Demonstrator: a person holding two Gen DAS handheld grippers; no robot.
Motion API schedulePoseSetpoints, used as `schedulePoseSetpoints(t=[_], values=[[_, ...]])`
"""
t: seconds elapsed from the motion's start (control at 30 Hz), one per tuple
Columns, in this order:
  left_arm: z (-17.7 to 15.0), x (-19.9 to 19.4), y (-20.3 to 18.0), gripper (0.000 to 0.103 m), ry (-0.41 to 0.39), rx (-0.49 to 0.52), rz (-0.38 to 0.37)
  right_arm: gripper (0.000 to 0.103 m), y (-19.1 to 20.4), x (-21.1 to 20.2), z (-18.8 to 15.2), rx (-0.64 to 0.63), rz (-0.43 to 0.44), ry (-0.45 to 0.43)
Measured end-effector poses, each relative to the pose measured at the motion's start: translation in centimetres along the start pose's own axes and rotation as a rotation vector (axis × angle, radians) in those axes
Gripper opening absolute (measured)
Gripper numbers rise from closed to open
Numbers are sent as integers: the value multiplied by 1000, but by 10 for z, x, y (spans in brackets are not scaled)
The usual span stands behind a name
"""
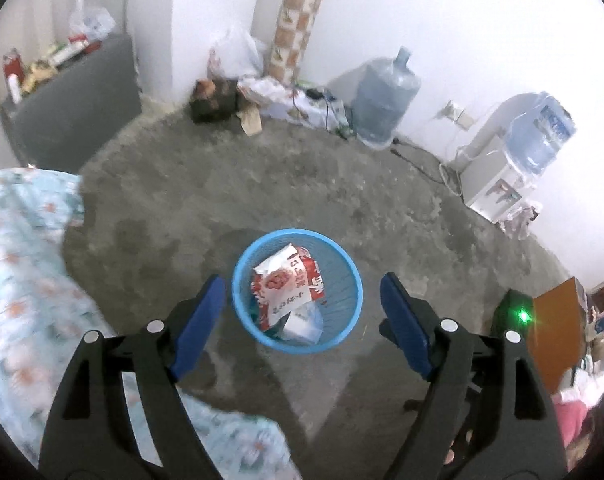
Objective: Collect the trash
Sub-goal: 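Move both grippers back over the bed toward the Pepsi bottle and yellow packet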
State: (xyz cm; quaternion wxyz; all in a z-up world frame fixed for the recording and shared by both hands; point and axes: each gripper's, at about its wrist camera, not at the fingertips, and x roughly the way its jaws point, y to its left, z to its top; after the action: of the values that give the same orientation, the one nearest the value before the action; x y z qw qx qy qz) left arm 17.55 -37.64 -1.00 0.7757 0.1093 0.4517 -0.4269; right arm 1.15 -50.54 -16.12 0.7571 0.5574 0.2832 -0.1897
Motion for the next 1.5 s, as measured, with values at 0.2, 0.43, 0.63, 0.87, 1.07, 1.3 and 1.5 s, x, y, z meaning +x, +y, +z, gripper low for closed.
schedulePoseSetpoints(t=[0.2,0.43,0.63,0.87,1.07,1.3,1.5], values=[[-45,-108,18,82,-122,4,25,87,79,-35,-36,-221,44,30],[-113,-198,62,83,-239,-88,143,87,150,-52,-95,-403,115,107],[-157,-247,97,83,-289,-151,232,87,188,-51,-141,-507,138,182],[-193,-279,125,83,-347,-227,293,87,223,-51,-187,-610,153,255],[-215,-300,143,83,-370,-259,323,87,245,-53,-218,-676,152,290],[-239,-319,166,84,-384,-312,360,87,260,-56,-239,-716,147,303],[-255,-327,180,84,-389,-352,380,87,268,-56,-251,-741,133,305]])
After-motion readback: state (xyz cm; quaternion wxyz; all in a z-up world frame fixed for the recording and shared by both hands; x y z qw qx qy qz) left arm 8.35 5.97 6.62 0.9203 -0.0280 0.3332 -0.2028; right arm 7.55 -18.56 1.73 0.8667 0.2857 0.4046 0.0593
